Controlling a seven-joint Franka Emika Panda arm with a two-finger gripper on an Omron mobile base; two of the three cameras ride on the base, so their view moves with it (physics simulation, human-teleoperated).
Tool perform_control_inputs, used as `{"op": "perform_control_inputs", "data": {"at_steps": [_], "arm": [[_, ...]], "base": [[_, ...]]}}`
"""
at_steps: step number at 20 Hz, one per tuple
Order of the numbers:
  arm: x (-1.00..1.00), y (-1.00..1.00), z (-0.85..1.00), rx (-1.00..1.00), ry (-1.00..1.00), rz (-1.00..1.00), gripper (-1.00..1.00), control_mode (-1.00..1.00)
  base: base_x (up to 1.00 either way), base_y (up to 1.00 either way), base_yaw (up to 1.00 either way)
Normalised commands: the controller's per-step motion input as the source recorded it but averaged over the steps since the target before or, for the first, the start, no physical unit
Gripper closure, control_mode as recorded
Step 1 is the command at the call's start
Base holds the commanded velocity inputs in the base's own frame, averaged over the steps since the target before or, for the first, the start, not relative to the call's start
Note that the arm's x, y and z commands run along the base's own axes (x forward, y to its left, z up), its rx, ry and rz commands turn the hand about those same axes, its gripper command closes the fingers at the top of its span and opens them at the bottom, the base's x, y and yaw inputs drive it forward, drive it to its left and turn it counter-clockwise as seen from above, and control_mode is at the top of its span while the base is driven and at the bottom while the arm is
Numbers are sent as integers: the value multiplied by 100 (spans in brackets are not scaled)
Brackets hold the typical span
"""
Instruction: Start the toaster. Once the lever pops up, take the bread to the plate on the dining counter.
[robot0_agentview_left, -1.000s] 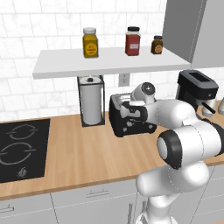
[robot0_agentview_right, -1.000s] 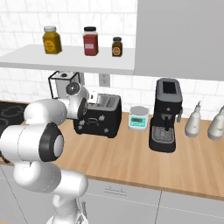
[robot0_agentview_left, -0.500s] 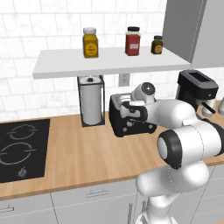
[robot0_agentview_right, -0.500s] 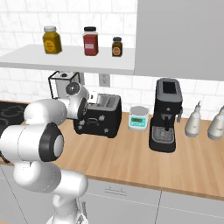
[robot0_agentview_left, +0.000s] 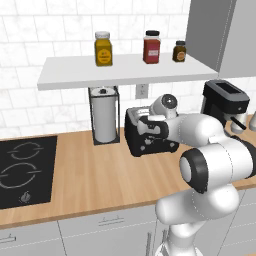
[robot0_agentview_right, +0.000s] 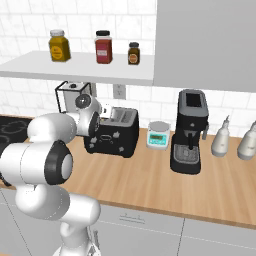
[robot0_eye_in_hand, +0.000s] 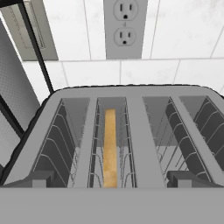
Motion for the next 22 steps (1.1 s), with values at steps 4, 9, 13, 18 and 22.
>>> {"op": "perform_control_inputs", "data": {"at_steps": [4, 9, 13, 18, 22], "arm": [[0, 0, 0, 0, 0, 0, -100, -100], [0, 0, 0, 0, 0, 0, -100, -100], [0, 0, 0, 0, 0, 0, -100, -100], [0, 0, 0, 0, 0, 0, -100, -100], [0, 0, 0, 0, 0, 0, -100, -100]], "base": [[0, 0, 0], [0, 0, 0], [0, 0, 0], [0, 0, 0], [0, 0, 0]]}}
